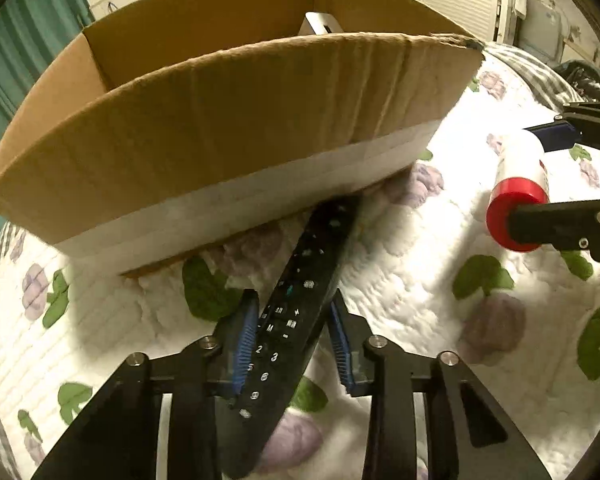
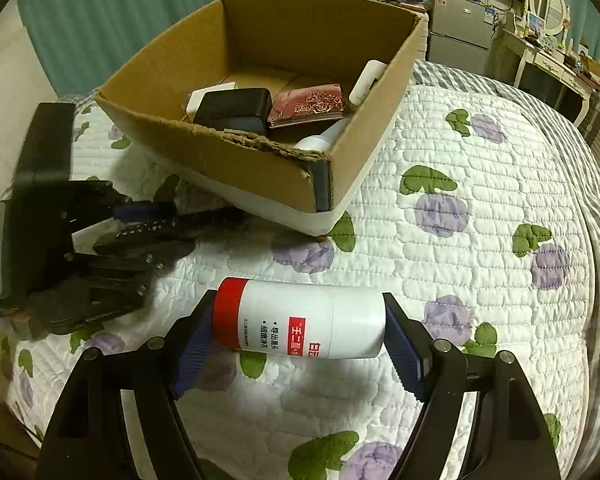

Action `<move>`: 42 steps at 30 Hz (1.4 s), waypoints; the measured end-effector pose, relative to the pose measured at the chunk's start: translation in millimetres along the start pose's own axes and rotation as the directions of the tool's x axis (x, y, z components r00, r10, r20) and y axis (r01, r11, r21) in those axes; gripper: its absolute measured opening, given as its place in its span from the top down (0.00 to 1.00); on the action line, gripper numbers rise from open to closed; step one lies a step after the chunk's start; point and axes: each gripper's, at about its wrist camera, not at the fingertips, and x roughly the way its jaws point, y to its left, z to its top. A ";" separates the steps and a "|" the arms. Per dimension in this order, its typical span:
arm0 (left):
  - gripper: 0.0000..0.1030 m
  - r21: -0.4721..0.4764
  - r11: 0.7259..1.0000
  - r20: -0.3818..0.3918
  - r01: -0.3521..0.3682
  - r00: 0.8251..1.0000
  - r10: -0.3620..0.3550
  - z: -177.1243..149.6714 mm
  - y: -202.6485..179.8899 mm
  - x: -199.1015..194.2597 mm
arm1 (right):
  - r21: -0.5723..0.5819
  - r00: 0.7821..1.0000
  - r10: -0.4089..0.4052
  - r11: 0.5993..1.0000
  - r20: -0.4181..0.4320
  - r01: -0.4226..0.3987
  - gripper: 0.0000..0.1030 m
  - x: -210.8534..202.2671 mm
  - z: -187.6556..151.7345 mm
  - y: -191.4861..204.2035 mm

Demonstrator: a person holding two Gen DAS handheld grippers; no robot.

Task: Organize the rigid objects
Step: 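Grasp the red-capped white bottle with right tool while left tool grasps the black remote, then carry the bottle and remote over the box and release them inside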

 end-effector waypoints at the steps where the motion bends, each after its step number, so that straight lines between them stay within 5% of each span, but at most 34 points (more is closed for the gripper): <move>1: 0.73 0.003 1.000 -0.004 -0.012 1.000 0.012 -1.0 -1.2 -3.8 | 0.004 1.000 0.003 1.000 0.002 -0.003 0.25 -1.7 -1.8 1.3; 5: 0.82 -0.039 0.999 0.011 -0.005 1.000 0.005 -7.1 -4.8 -33.0 | 0.010 0.999 0.023 1.000 0.025 -0.023 0.25 -10.7 -3.3 2.2; 17: 0.82 -0.253 0.966 0.086 -0.045 0.994 0.069 -15.8 10.0 -116.2 | -0.050 0.989 0.042 0.998 0.142 -0.035 0.25 -59.6 7.1 28.1; 26: 0.82 -0.284 0.958 0.172 -0.028 0.982 0.080 48.7 26.6 -131.0 | -0.101 0.960 0.008 0.995 0.280 0.021 0.25 -103.4 58.0 31.4; 32: 0.82 -0.249 0.968 0.203 -0.021 0.977 0.073 100.2 53.0 -121.3 | -0.124 0.943 -0.006 0.991 0.333 0.050 0.25 -108.6 103.4 32.2; 42: 0.82 -0.283 0.958 0.134 0.037 0.991 0.001 145.8 92.8 -44.8 | -0.093 0.956 -0.064 0.991 0.287 0.094 0.25 -56.8 152.7 11.0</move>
